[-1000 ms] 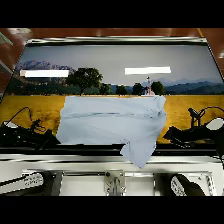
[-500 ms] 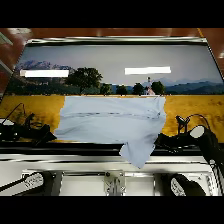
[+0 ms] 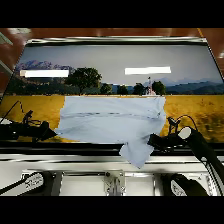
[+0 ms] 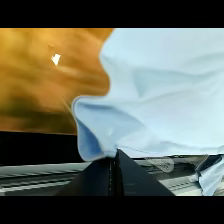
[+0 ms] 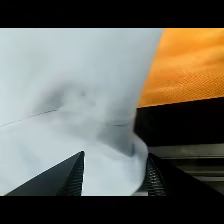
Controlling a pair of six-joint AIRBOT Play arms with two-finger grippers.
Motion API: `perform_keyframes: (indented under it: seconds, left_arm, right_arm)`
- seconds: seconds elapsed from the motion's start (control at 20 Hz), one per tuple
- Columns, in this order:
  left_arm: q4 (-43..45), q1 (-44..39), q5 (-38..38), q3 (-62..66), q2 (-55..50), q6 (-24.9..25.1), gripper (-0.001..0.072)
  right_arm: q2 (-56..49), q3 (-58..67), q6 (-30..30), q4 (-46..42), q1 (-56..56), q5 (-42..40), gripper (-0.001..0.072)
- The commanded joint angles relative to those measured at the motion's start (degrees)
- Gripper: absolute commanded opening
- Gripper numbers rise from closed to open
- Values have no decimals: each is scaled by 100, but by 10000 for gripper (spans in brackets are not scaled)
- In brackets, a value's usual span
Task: Fold the shirts.
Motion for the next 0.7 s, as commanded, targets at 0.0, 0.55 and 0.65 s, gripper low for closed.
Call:
perform_keyframes:
  seconds: [0.0, 0.55, 0.65]
  left_arm:
    - [-83, -4, 0, 7, 13, 24, 39]
    - [-275, -876, 267, 1661, -168, 247, 37]
    - [-275, -1283, 732, 2308, -562, 44, 38]
  right_arm:
    - [-446, -17, 105, -20, 284, -240, 264]
    - [-234, 2605, 396, 343, 323, -1220, 57]
    - [-765, 3314, 398, 304, 323, -1307, 57]
